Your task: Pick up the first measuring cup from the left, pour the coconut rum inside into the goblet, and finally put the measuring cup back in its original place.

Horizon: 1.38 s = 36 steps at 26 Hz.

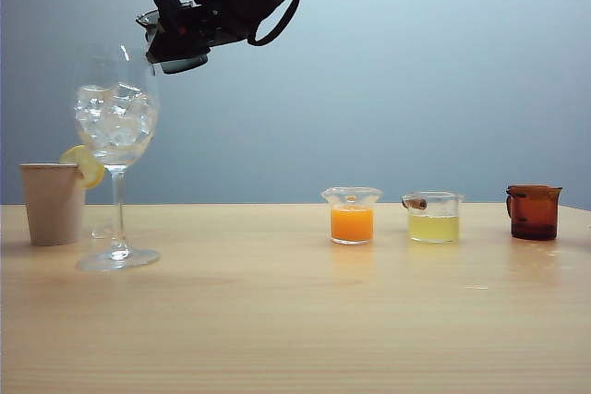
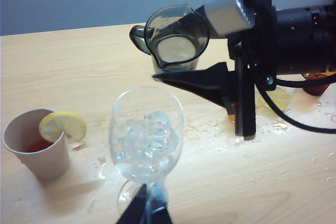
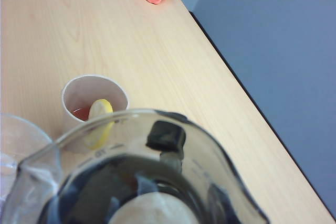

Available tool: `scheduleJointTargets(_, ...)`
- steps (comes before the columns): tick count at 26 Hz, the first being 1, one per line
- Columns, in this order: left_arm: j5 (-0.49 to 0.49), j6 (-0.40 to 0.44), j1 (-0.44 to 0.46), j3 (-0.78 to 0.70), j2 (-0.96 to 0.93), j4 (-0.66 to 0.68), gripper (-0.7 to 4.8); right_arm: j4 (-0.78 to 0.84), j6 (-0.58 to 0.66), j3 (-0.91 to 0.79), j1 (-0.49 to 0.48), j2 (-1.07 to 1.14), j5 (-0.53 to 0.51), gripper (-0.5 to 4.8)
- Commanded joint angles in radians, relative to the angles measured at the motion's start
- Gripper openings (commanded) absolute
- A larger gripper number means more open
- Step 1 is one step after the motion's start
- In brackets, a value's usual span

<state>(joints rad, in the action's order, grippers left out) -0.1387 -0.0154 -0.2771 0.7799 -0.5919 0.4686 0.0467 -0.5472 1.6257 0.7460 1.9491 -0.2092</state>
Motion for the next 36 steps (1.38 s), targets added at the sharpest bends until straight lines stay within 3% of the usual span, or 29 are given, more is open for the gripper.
scheduleJointTargets(1, -0.003, 0.005, 0.002, 0.003, 0.002, -0.010, -0.03, 0.033, -0.038, 0.008, 0.007, -0.009, -0.019, 2.37)
scheduleJointTargets(23, -0.003, 0.005, 0.002, 0.003, 0.002, -0.010, -0.03, 0.033, -0.296, 0.008, 0.011, -0.009, -0.018, 2.36)
scheduleJointTargets(36, -0.003, 0.004, 0.002, 0.003, 0.002, -0.010, -0.03, 0.035, -0.352, 0.008, 0.011, -0.009, -0.018, 2.36)
